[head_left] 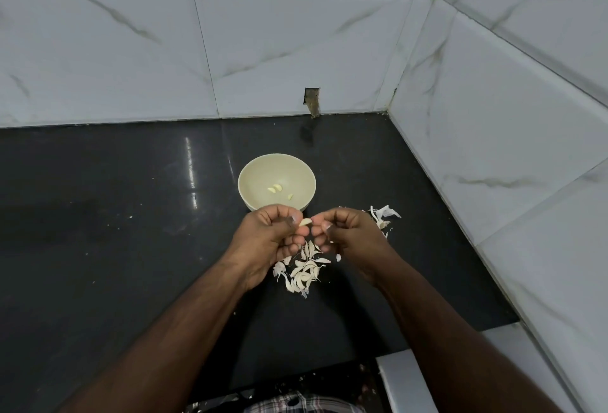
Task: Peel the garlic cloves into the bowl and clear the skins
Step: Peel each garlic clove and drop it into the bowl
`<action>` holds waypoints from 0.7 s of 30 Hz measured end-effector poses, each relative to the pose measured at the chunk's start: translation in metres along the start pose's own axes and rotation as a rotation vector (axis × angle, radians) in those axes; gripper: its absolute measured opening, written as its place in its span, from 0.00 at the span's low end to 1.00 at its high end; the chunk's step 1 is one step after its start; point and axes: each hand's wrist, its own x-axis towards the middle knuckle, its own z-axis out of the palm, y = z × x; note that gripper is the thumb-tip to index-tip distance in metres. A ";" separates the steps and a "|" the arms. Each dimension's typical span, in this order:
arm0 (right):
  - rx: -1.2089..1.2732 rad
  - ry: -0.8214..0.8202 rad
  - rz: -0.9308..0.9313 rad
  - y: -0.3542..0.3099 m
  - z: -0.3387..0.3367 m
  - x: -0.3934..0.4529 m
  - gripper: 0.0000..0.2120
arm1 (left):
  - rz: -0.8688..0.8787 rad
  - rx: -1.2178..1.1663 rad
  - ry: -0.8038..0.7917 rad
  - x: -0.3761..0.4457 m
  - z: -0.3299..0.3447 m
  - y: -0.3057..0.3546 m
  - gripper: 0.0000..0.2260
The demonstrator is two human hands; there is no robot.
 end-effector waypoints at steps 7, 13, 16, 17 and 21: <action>-0.463 0.140 -0.025 0.015 -0.017 -0.005 0.09 | 0.172 0.103 0.278 0.023 -0.015 0.028 0.07; -0.794 0.126 -0.013 0.026 -0.018 -0.007 0.08 | 0.179 0.121 0.312 0.037 -0.019 0.031 0.04; -0.882 0.072 -0.038 0.028 -0.012 -0.006 0.11 | 0.166 0.151 0.266 0.035 -0.018 0.031 0.07; -0.880 0.055 -0.042 0.028 -0.009 -0.007 0.09 | 0.163 0.189 0.249 0.032 -0.018 0.030 0.07; -0.954 -0.047 -0.081 0.034 0.004 -0.006 0.10 | 0.146 0.395 0.149 0.020 -0.016 0.019 0.04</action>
